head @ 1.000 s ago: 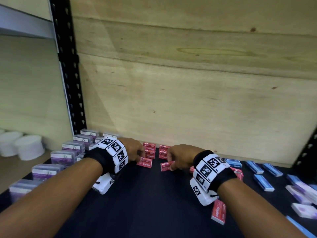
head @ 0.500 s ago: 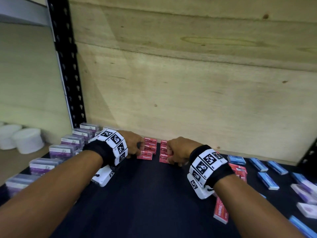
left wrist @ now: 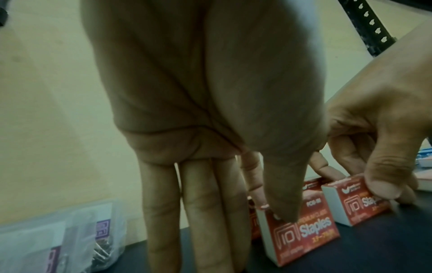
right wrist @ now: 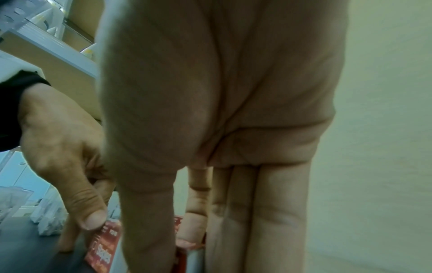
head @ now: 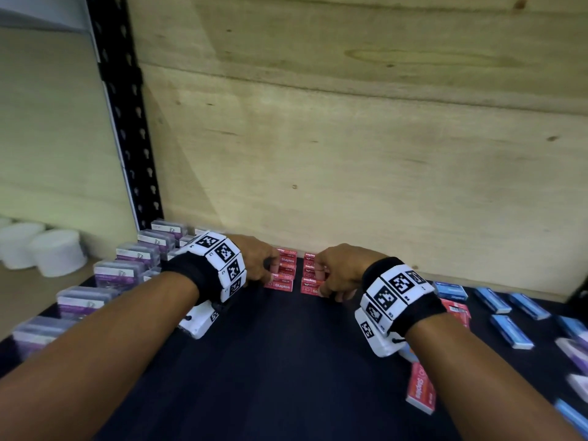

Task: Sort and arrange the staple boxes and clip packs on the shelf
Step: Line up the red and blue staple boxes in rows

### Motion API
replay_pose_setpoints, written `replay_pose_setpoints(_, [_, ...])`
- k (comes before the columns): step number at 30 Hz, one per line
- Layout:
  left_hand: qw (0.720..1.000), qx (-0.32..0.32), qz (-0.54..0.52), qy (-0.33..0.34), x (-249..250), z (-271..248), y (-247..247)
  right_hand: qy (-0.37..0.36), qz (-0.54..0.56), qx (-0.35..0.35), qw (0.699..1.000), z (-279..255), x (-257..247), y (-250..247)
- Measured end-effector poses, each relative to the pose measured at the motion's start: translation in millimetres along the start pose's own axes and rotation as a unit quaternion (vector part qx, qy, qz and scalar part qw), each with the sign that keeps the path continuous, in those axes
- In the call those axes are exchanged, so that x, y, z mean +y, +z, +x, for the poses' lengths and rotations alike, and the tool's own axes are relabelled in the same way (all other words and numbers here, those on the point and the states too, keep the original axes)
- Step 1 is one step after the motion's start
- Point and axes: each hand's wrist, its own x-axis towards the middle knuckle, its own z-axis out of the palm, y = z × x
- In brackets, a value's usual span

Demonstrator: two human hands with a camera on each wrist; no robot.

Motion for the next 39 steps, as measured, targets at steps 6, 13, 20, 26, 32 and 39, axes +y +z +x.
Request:
replay_pose_setpoints(6, [1.000,-0.005,0.007,0.003,3,2,-2,-0.006,0.042,-0.004,0.999,-1,9,0])
replay_pose_setpoints(13, [1.000,0.004,0.016,-0.001,3,4,-1,-0.012,0.048,-0.002,0.999,1,9,1])
replay_pose_setpoints(20, [1.000,-0.003,0.002,-0.005,3,3,1,-0.009,0.073,-0.005,0.997,-3,13,2])
replay_pose_setpoints(26, [0.999,0.024,0.032,-0.013,12,-6,4,-0.011,0.044,-0.018,0.999,-10,17,1])
replay_pose_setpoints(32, [0.996,0.058,0.047,-0.050,15,-22,-3,-0.026,0.059,-0.025,0.998,-35,43,-13])
replay_pose_setpoints(39, [0.997,0.020,0.066,0.032,72,-35,-11,0.028,0.029,-0.007,0.999,-63,89,-28])
